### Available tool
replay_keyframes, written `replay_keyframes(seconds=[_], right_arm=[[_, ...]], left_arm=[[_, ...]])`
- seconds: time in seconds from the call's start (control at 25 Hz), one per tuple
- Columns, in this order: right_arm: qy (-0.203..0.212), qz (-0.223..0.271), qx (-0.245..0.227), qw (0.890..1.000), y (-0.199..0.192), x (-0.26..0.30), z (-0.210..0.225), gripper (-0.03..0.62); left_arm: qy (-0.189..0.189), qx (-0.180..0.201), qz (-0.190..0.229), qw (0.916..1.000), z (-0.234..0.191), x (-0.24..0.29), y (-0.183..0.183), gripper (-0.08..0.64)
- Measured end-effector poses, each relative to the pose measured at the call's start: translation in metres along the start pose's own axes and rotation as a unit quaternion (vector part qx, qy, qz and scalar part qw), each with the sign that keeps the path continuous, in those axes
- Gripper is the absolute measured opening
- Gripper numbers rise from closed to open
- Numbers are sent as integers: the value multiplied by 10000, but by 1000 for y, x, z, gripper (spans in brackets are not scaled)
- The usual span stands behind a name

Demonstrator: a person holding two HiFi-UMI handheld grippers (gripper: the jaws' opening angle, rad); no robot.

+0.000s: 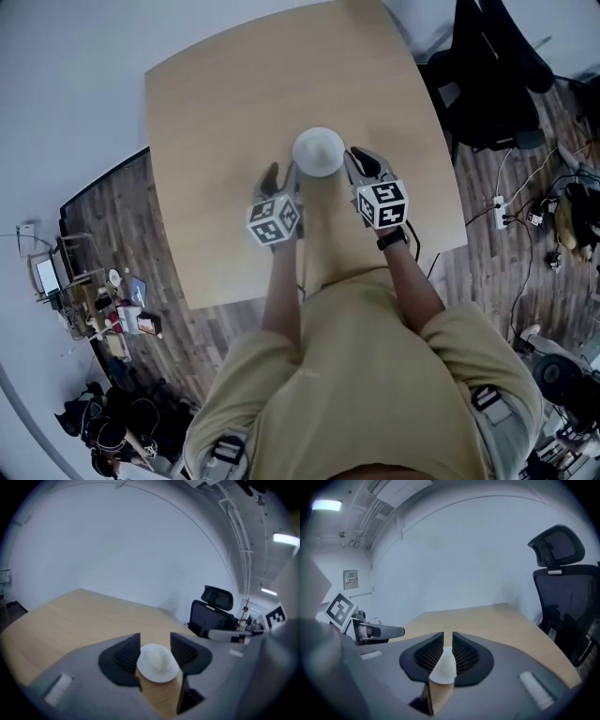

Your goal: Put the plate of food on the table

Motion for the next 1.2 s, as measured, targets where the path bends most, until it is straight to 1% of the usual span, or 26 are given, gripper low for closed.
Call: replay_keyframes(seconds=[0.12,0.28,0.36,0.44,0.52,0.56,0.68,0.76,0.88,1.2], right_arm=[[-77,97,-361,9993,7,-19,-17,51],[-214,324,-622,9973,17,-43,-33,45],[-290,460,-728,9959,24,-54,-41,27],[-376,591,-782,9945,30,-65,-49,6],[-472,695,-805,9932,32,-76,-57,6],[-537,738,-813,9925,33,-80,-60,6],[-779,833,-802,9902,33,-92,-62,6],[-847,900,-795,9891,34,-97,-62,6],[-835,961,-809,9886,36,-102,-65,6],[-797,894,-906,9887,35,-104,-61,6]], left_arm=[[-3,295,310,9991,10,-21,12,198],[69,655,697,9954,20,-52,26,138],[139,806,867,9929,22,-67,30,98],[214,913,1017,9904,22,-82,32,58],[274,1010,1155,9878,22,-98,34,14],[296,1075,1236,9860,22,-105,35,3],[341,1335,1563,9781,26,-124,40,3],[350,1400,1708,9747,31,-130,43,2],[344,1401,1733,9742,33,-132,43,3],[324,1256,1495,9802,36,-122,31,3]])
Point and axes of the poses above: the fingertips, and each gripper's own axes: x forward along the fingers, z to its right, y out of its top, the point moved 2 cm from there along -x, backward along the fingers, and after that the axes turned 8 degrees about y, right-handed, at the moved point
